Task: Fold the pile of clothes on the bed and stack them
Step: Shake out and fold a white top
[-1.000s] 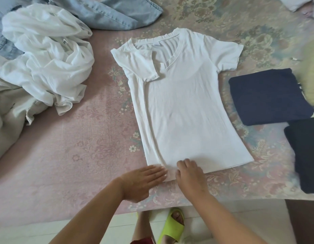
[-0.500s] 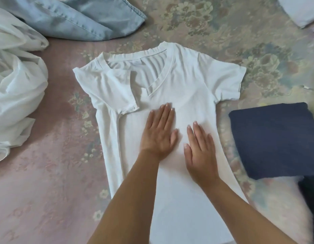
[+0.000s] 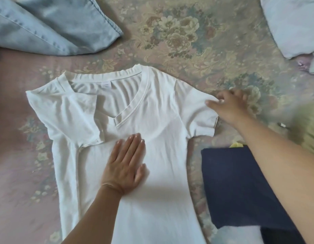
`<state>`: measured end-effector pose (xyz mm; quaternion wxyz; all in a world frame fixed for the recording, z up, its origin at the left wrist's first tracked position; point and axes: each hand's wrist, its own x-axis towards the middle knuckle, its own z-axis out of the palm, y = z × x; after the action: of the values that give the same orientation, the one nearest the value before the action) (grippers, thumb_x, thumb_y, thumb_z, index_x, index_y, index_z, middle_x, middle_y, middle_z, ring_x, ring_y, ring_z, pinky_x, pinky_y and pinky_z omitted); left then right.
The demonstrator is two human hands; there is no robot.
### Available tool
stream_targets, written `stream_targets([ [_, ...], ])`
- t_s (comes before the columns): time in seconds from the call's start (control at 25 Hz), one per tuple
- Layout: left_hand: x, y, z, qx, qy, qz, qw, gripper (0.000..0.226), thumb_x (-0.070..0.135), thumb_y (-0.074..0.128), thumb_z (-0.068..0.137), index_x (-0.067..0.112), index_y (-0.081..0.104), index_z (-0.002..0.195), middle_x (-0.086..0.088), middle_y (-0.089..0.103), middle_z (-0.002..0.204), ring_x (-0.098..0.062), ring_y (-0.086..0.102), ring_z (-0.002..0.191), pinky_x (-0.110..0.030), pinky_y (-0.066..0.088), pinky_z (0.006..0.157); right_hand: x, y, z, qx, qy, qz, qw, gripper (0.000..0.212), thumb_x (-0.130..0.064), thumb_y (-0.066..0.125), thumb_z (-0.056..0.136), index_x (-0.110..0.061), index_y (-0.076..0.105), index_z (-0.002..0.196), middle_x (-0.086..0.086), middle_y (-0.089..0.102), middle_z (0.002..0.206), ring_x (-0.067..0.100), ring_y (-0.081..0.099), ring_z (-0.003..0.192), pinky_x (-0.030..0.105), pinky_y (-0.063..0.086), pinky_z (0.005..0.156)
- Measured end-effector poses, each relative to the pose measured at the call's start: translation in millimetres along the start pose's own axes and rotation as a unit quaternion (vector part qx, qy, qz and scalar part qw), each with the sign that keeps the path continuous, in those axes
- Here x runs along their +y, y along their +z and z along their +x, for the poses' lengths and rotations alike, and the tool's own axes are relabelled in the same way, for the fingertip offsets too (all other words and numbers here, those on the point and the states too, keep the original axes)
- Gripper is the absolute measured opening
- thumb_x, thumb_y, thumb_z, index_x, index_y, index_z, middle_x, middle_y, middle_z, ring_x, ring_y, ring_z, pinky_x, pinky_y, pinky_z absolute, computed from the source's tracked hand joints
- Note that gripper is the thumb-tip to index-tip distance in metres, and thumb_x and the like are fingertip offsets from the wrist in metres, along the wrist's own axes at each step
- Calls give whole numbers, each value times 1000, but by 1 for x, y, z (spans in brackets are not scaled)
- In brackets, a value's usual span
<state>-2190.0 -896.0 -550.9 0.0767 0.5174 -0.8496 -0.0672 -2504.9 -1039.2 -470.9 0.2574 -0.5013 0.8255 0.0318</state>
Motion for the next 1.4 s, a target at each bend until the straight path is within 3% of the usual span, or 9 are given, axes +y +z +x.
stream_targets([
  [0.16, 3, -1, 3, 11, -5, 3, 1000, 61, 33, 35, 86, 2, 49, 137, -15, 35, 150, -26, 31, 140, -49, 24, 114, -19, -10, -9, -34, -84, 108, 990, 28, -29, 63, 89, -13, 43, 78, 0, 42, 76, 19, 41, 76, 31, 32, 61],
  [0.4, 3, -5, 4, 30, -18, -27, 999, 60, 33, 36, 87, 4, 47, 139, -13, 37, 150, -24, 33, 140, -47, 26, 114, -126, -16, -38, -46, -113, 338, 933, 27, -21, 64, 89, -12, 41, 76, 10, 40, 74, 20, 49, 61, 24, 47, 41],
  [0.56, 2, -11, 0, 115, -59, -143, 981, 61, 28, 43, 89, -5, 36, 140, -22, 37, 148, -31, 38, 136, -44, 34, 110, -194, 19, -50, -182, -139, 351, 908, 28, -14, 61, 91, -14, 40, 73, 13, 48, 79, 24, 57, 68, 43, 59, 57],
  [0.64, 9, -23, 10, 183, -163, -245, 938, 59, 23, 45, 90, -8, 31, 139, -25, 35, 142, -37, 42, 130, -43, 40, 107, -199, 36, -55, -247, -115, 340, 900, 21, -24, 57, 95, -14, 43, 83, 12, 54, 80, 23, 60, 64, 35, 57, 59],
  [0.84, 14, -54, 75, 165, -402, -316, 843, 61, 31, 53, 94, -3, 31, 140, -19, 43, 133, -32, 46, 120, -38, 41, 102, -139, 47, -52, -26, -104, 228, 968, 8, -21, 48, 95, -16, 53, 91, 5, 59, 95, 23, 60, 84, 36, 48, 74],
  [0.96, 2, -60, 105, 109, -540, -280, 786, 62, 28, 59, 91, -3, 32, 137, -18, 41, 131, -32, 43, 120, -30, 31, 96, -113, 52, -48, 9, -46, 168, 985, 24, -25, 52, 95, -6, 55, 110, 5, 56, 103, 22, 54, 94, 28, 38, 74],
  [1.2, 1, -61, 116, 92, -571, -314, 753, 55, 10, 66, 86, 4, 34, 131, -13, 36, 129, -29, 53, 109, -19, 31, 81, -140, 48, -11, -23, -23, 221, 975, 30, -20, 64, 88, -16, 46, 65, -1, 51, 67, 16, 50, 62, 27, 41, 67],
  [1.28, 5, -57, 107, 116, -524, -286, 794, 55, 3, 64, 85, 4, 37, 133, -16, 38, 130, -29, 51, 112, -19, 34, 86, -139, 54, -13, -8, -39, 234, 971, 22, -19, 63, 88, -18, 47, 75, -1, 55, 78, 20, 58, 74, 35, 51, 75],
  [1.4, 23, -42, 78, 142, -292, -88, 942, 55, 11, 60, 82, 2, 43, 133, -25, 47, 132, -38, 46, 119, -47, 43, 97, -105, 71, -65, 27, -117, 234, 965, 14, -20, 60, 90, -13, 54, 101, 4, 54, 104, 22, 56, 96, 34, 48, 84],
])
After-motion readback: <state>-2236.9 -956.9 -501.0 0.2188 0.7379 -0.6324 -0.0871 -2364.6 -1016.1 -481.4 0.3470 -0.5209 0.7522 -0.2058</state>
